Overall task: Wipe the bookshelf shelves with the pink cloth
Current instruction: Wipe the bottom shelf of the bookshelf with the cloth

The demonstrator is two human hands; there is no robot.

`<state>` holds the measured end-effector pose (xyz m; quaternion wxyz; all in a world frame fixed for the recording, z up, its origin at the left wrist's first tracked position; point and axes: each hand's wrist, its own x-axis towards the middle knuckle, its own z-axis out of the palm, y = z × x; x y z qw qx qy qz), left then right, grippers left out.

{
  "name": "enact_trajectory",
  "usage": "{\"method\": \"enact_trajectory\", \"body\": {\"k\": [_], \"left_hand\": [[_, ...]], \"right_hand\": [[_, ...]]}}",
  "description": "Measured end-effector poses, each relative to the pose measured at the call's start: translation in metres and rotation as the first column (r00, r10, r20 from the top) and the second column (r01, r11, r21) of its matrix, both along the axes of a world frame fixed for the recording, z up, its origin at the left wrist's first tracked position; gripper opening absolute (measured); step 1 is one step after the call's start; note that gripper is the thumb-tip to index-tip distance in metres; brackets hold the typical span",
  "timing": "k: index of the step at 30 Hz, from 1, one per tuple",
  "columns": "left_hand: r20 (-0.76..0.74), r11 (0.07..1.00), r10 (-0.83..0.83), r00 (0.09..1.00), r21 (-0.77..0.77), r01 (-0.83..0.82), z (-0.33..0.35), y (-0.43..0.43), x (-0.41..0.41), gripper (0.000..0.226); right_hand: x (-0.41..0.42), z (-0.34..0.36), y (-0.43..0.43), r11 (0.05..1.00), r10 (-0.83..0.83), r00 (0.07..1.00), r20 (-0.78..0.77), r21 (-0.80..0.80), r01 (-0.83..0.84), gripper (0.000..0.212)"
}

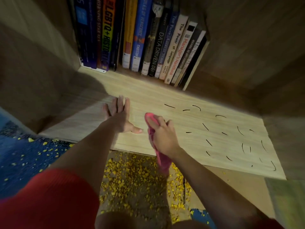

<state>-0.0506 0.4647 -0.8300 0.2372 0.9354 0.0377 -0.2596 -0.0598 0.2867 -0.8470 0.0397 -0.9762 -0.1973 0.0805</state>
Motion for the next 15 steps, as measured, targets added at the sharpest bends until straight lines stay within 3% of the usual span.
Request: {"method": "enact_trajectory", "body": {"k": [3,7,9,12,15], "left_hand": [[0.095,0.999,0.038,0.995,0.006,-0.039,0.003,-0.002,-0.007,0.123],[0.306,0.99,0.001,0.952,0.132,-0.044,0.011,-0.034,-0.035,0.091],[0.302,0.996,0.027,0.953,0.074,-0.052,0.009,-0.054,-0.052,0.079],[0.232,0.999,0.034,0.972,-0.05,-0.023,0.008,-0.077,-0.067,0.072],[0.213,0.997,0.019,0.977,-0.081,-0.002,0.01,-0.093,-0.065,0.066]], "right_hand": [[-0.026,0.012,-0.022,0.981,-0.193,0.981,-0.023,0.001,0.193,0.058],[-0.059,0.026,-0.03,0.99,-0.128,0.985,-0.117,-0.076,0.12,0.065],[-0.065,0.032,-0.05,0.986,-0.161,0.982,-0.102,-0.059,0.155,0.066],[-0.065,0.033,-0.063,0.93,-0.368,0.926,-0.083,-0.018,0.368,0.063],[-0.076,0.03,-0.059,0.944,-0.331,0.94,-0.084,-0.037,0.329,0.062]]}}
